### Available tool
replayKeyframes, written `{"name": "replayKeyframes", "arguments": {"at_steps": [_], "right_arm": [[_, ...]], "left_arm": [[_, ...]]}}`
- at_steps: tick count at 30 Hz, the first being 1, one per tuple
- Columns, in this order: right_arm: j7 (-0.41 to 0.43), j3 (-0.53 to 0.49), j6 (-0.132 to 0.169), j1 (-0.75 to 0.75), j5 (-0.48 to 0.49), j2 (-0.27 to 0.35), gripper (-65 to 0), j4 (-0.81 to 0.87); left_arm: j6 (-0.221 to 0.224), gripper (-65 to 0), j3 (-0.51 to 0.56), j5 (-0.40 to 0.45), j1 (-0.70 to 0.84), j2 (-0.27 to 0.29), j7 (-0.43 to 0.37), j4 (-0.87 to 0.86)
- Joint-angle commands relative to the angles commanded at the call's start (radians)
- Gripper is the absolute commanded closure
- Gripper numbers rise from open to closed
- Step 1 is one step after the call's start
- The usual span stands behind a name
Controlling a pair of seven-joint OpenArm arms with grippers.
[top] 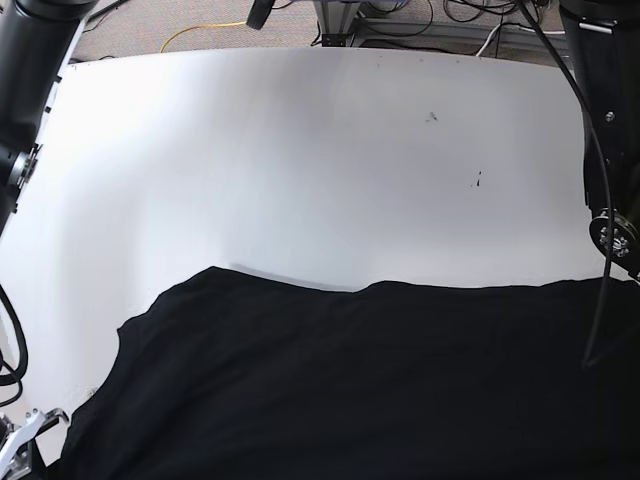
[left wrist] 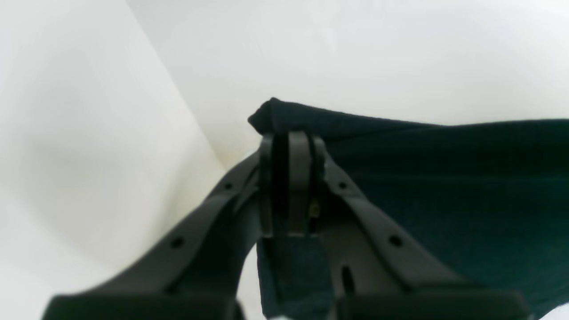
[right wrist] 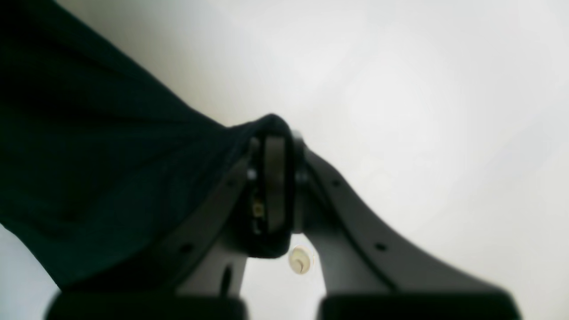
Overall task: Fold the T-shirt properly
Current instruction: 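Lift the T-shirt with both grippers and swing it toward the robot, then lay the T-shirt flat, print side up, with both grippers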
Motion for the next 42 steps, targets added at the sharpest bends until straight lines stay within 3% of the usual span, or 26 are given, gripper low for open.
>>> {"name": "replayKeyframes", "arguments": {"at_steps": [9,17,23,27,37,42], "right_arm": [[-0.005,0.049,0.000,-0.118,0.009,0.000,0.0,0.014],[-0.005,0.175,0.000,-0.388,0.009,-0.006,0.0,0.137],[-0.012,0.296,0.000,-0.623,0.008,-0.084,0.0,0.215],[-0.025,0.365,0.000,-0.772,0.009,-0.144,0.0,0.259],[-0.025,0.497,0.002,-1.082,0.009,-0.273,0.0,0.305],[-0.025,0.503,0.002,-1.209,0.009,-0.315,0.0,0.305]], "left_arm": [[-0.001,-0.3,-0.005,0.000,0.095,0.002,0.002,0.003],[-0.001,-0.3,-0.005,-0.002,0.299,0.005,0.006,0.084],[-0.001,-0.3,-0.012,-0.126,0.516,0.002,0.008,0.138],[-0.001,-0.1,-0.086,-0.187,0.681,0.002,0.021,0.198],[-0.001,-0.1,-0.192,-0.288,1.073,-0.003,0.021,0.313],[-0.001,-0.1,-0.209,-0.310,1.231,-0.003,0.021,0.315]]}}
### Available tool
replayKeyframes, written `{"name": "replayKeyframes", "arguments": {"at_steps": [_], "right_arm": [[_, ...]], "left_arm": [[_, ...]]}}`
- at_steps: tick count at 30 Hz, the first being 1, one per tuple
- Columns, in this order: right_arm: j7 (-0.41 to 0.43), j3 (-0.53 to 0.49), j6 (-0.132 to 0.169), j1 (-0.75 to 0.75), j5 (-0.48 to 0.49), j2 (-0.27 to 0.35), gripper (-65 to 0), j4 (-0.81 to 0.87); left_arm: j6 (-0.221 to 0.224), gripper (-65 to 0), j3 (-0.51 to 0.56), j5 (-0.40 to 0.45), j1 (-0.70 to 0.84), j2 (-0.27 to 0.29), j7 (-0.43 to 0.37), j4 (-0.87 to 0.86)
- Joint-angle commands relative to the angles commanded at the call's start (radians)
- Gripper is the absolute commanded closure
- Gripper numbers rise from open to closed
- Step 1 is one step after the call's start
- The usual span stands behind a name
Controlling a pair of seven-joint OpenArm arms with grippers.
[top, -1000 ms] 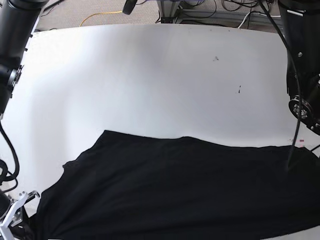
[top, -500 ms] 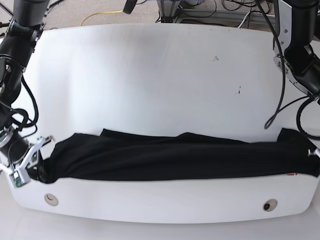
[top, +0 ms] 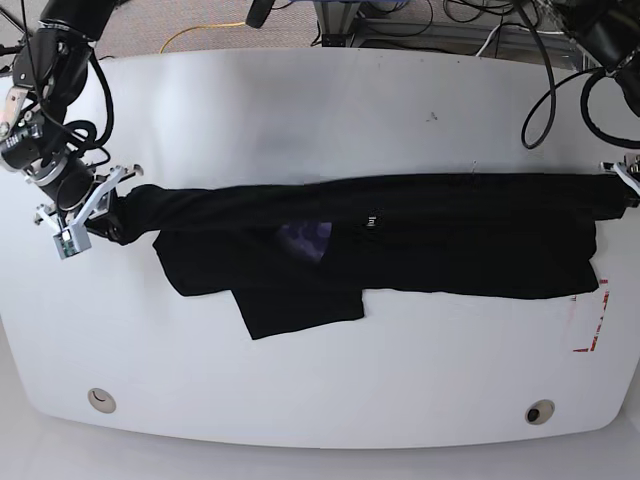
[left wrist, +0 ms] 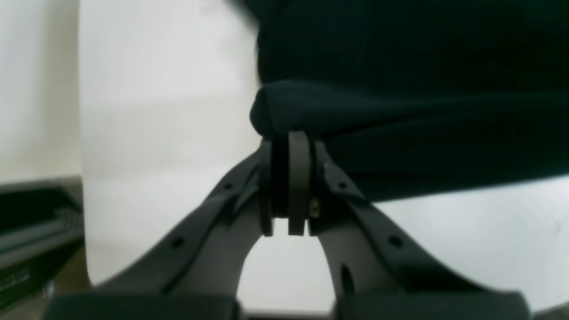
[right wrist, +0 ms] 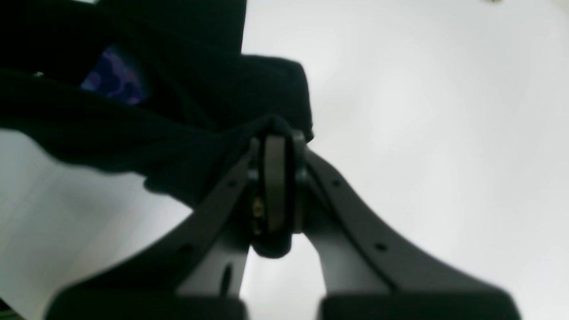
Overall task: Fold the T-shirt properly
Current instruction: 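Lay the T-shirt flat, print side up, with both grippers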
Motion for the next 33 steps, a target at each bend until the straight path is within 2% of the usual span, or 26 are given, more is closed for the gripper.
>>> {"name": "replayKeyframes", "arguments": {"at_steps": [4,10,13,15,16,19,21,24,27,30,33], "right_arm": [[0.000,0.002,0.000,-0.089,-0.003,-0.041,0.0,-0.002],[0.000,0.000,0.000,-0.166,-0.008,-0.107,0.0,-0.005],[0.000,0.000,0.000,-0.187,-0.008,-0.118,-0.8,-0.006],[0.000,-0.003,0.000,-0.190,-0.008,-0.120,-3.6,-0.006],[0.000,-0.003,-0.002,-0.192,-0.006,-0.120,-5.9,-0.006],[0.000,-0.002,-0.008,-0.195,-0.008,-0.121,-18.9,-0.008],[0.000,0.002,-0.009,-0.195,-0.009,-0.135,-34.1,-0.009],[0.000,0.002,-0.009,-0.195,-0.009,-0.135,-51.8,-0.017],[0.000,0.002,-0.009,-0.195,-0.002,-0.137,-64.7,-0.032],[0.000,0.014,-0.003,-0.195,0.000,-0.141,-65.0,-0.031],[0.000,0.068,0.000,-0.186,0.025,-0.175,-65.0,-0.034]], "left_arm": [[0.000,-0.1,-0.023,0.000,0.100,0.008,0.000,0.000],[0.000,-0.3,-0.029,0.005,0.163,0.008,0.000,-0.005],[0.000,-0.6,-0.025,0.006,0.170,0.008,0.000,-0.005],[0.000,-3.2,-0.014,0.006,0.172,0.006,0.000,-0.005],[0.000,-6.9,-0.005,0.006,0.172,0.006,0.000,-0.005],[0.000,-22.5,0.020,0.008,0.173,0.003,0.000,-0.005],[0.001,-37.2,0.026,0.008,0.173,0.003,0.000,-0.005],[0.001,-49.0,0.028,0.008,0.173,0.003,0.000,-0.005],[0.000,-50.6,0.028,0.008,0.169,0.002,0.000,-0.005],[0.000,-50.6,0.021,0.000,0.164,-0.003,0.000,-0.002],[0.000,-50.6,0.020,-0.002,0.117,-0.026,0.000,-0.005]]}}
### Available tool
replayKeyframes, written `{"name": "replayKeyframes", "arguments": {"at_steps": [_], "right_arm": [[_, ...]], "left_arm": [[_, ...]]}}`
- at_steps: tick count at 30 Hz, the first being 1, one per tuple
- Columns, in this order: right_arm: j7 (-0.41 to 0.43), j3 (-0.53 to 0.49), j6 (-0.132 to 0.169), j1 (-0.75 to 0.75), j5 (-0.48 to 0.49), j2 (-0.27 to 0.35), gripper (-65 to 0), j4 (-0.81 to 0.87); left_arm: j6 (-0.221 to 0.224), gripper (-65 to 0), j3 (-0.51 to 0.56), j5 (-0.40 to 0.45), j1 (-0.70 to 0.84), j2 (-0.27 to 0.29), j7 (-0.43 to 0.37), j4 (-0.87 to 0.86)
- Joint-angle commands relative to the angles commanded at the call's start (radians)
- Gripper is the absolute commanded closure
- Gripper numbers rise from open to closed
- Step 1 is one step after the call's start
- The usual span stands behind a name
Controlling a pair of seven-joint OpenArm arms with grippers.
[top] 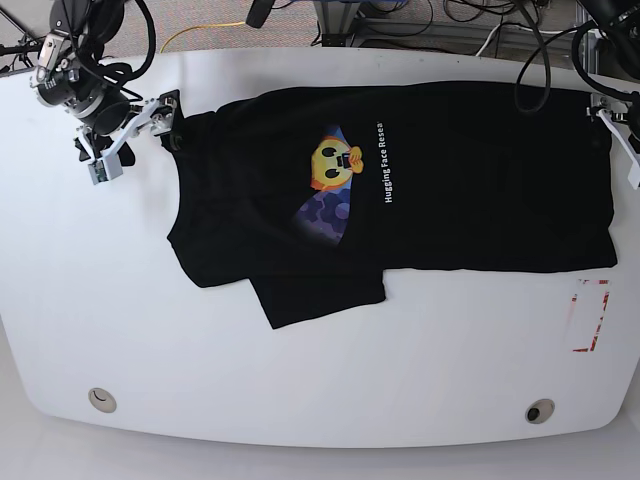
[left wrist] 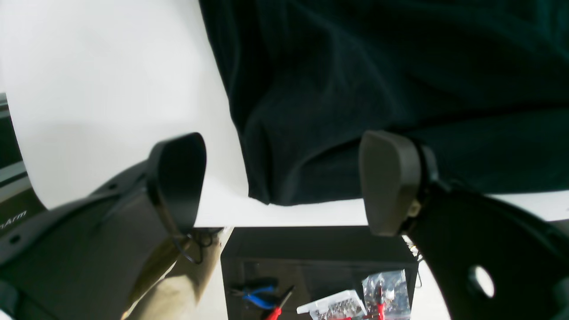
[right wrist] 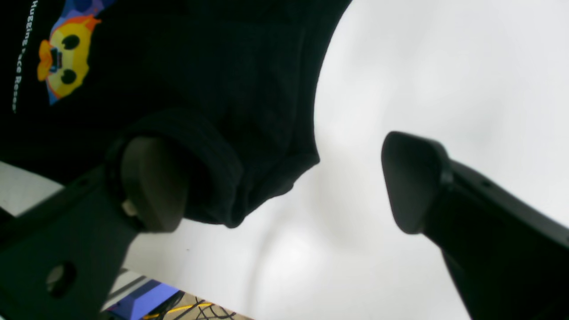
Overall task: Fold the T-shirt properly
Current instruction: 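Lay the T-shirt flat, print side up, with both grippers, then open the right gripper and grasp the T-shirt's sleeve edge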
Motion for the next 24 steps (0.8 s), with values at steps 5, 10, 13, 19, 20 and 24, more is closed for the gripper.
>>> {"name": "replayKeyframes", "arguments": {"at_steps": [5,10,13,19,20,24], "right_arm": [[0.000,0.037,0.000,0.049,0.081,-0.011,-65.0,-0.015],[-0.023,0.018,0.000,0.153,0.083,-0.011,-65.0,-0.094],[-0.038,0.017,0.000,0.226,0.080,-0.011,-65.0,-0.173],[-0.040,0.014,-0.002,0.359,0.080,0.029,-65.0,-0.368],[-0.040,0.014,-0.002,0.382,0.080,0.031,-65.0,-0.402],[-0.040,0.011,-0.002,0.477,0.078,0.031,-65.0,-0.532]], "left_arm": [[0.000,-50.6,-0.064,0.008,-0.084,0.002,0.000,-0.038],[0.000,-50.6,-0.077,0.009,-0.186,-0.002,-0.033,-0.137],[0.000,-50.6,-0.078,0.034,-0.232,-0.005,-0.050,-0.213],[0.000,-50.6,-0.074,0.192,-0.298,-0.005,-0.104,-0.258],[0.000,-50.6,-0.075,0.209,-0.299,-0.003,-0.111,-0.259],[0.000,-50.6,-0.072,0.230,-0.299,0.000,-0.150,-0.259]]}}
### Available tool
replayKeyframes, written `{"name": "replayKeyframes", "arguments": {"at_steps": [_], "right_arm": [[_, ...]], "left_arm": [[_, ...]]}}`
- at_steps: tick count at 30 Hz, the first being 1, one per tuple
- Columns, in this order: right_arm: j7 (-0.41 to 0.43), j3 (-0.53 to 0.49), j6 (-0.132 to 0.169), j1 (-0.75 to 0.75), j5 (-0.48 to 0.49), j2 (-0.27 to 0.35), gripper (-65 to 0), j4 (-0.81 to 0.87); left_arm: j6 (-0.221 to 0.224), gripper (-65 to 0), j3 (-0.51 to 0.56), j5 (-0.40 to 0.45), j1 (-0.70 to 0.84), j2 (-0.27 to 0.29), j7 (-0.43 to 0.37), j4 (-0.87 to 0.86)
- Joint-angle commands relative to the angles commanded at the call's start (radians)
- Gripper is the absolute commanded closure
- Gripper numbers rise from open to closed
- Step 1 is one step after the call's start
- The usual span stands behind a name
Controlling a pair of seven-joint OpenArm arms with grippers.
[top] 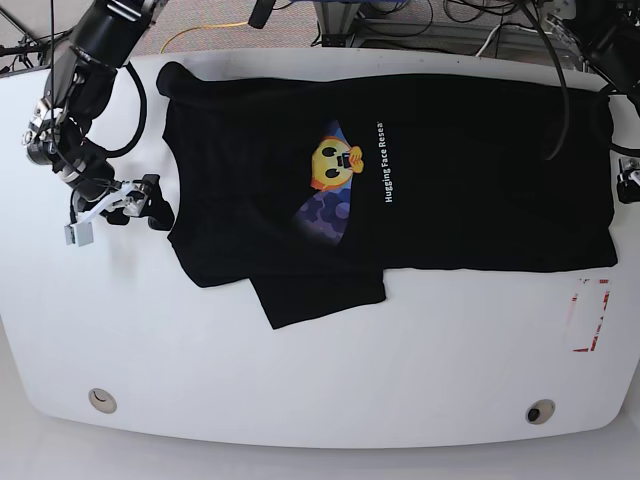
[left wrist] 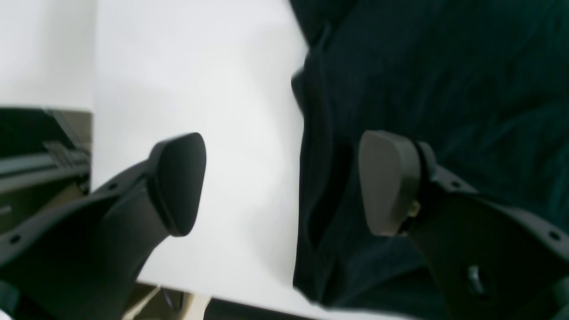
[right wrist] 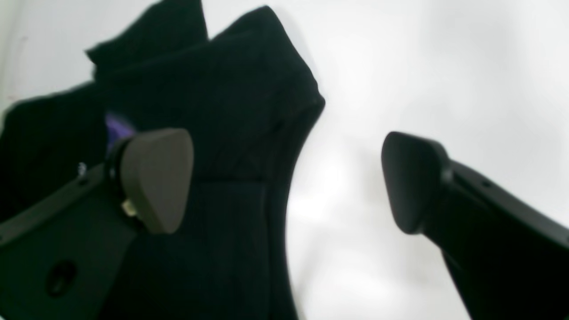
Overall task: Fold the T-shirt properly
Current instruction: 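Open the right gripper and grasp the T-shirt's sleeve edge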
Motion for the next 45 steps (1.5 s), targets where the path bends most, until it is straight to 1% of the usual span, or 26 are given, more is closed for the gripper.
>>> {"name": "replayKeyframes", "arguments": {"at_steps": [2,5,9,14,16,17,18,20,21,23,26,27,30,31,32,34,35,36,37,38,41,42,45], "right_arm": [[0.000,-0.031,0.000,0.055,-0.005,0.003,-65.0,-0.069],[0.006,-0.071,0.000,0.110,-0.048,0.029,-65.0,-0.143],[0.063,-0.101,0.002,0.180,-0.109,0.037,-65.0,-0.267],[0.109,-0.103,0.003,0.230,-0.170,0.038,-65.0,-0.376],[0.112,-0.121,0.018,0.247,-0.192,0.035,-65.0,-0.404],[0.114,-0.144,0.037,0.250,-0.198,0.034,-65.0,-0.414],[0.117,-0.167,0.049,0.250,-0.199,0.032,-65.0,-0.422],[0.118,-0.192,0.052,0.250,-0.199,0.025,-65.0,-0.423],[0.121,-0.201,0.052,0.250,-0.203,0.005,-65.0,-0.420],[0.135,-0.210,0.049,0.249,-0.203,-0.014,-65.0,-0.417],[0.157,-0.210,0.049,0.249,-0.204,-0.020,-65.0,-0.423],[0.166,-0.210,0.049,0.249,-0.204,-0.021,-63.1,-0.423],[0.184,-0.212,0.049,0.250,-0.204,-0.023,-50.1,-0.423],[0.189,-0.212,0.049,0.250,-0.204,-0.023,-44.4,-0.423],[0.193,-0.212,0.049,0.252,-0.204,-0.023,-36.1,-0.423],[0.196,-0.212,0.049,0.253,-0.204,-0.023,-23.6,-0.423],[0.196,-0.212,0.049,0.253,-0.204,-0.023,-14.7,-0.423],[0.195,-0.212,0.048,0.253,-0.204,-0.023,-8.6,-0.423],[0.193,-0.212,0.048,0.253,-0.204,-0.020,-3.8,-0.423],[0.193,-0.212,0.048,0.253,-0.204,-0.017,0.0,-0.423],[0.193,-0.212,0.048,0.253,-0.204,-0.014,-0.6,-0.423],[0.193,-0.212,0.048,0.253,-0.204,-0.014,-0.3,-0.423],[0.190,-0.212,0.048,0.250,-0.204,-0.014,0.0,-0.417]], "left_arm": [[0.000,-50.6,0.000,0.000,0.000,0.000,-0.003,0.000],[0.000,-50.6,0.000,-0.002,0.000,0.002,-0.003,0.000],[0.000,-50.6,0.000,-0.002,0.000,0.002,-0.003,0.000],[0.000,-50.6,-0.005,-0.002,0.005,0.000,-0.003,0.000],[0.000,-50.6,-0.005,-0.002,0.006,0.000,-0.003,0.000],[0.000,-50.6,-0.005,-0.002,0.006,0.002,-0.003,0.000],[0.000,-50.6,-0.005,-0.002,0.006,0.002,-0.003,0.000],[0.000,-50.6,-0.005,-0.002,0.006,0.002,-0.003,0.000],[0.000,-50.6,-0.005,-0.002,0.006,0.002,-0.005,0.000],[0.000,-50.6,-0.005,-0.002,0.006,0.002,-0.005,0.000],[0.000,-50.6,-0.005,0.000,0.003,0.002,-0.006,0.000],[0.000,-50.7,-0.005,0.002,0.002,0.002,-0.008,-0.002],[0.000,-50.8,-0.006,0.002,0.000,0.002,-0.037,-0.021],[0.000,-50.8,-0.006,0.002,-0.002,0.002,-0.052,-0.040],[0.000,-50.8,-0.006,0.002,-0.002,0.002,-0.077,-0.071],[0.000,-51.0,-0.005,0.002,-0.003,0.002,-0.118,-0.115],[0.000,-51.0,0.000,0.002,-0.009,-0.002,-0.146,-0.143],[0.000,-51.0,0.000,0.002,-0.017,-0.003,-0.163,-0.161],[0.000,-51.0,0.000,0.002,-0.025,-0.003,-0.173,-0.176],[0.015,-51.0,-0.002,0.002,-0.035,-0.003,-0.189,-0.206],[0.079,-51.0,0.000,0.000,-0.064,-0.005,-0.224,-0.288],[0.085,-51.0,0.002,0.000,-0.074,-0.005,-0.239,-0.307],[0.085,-51.1,0.003,0.000,-0.097,-0.005,-0.275,-0.358]]}}
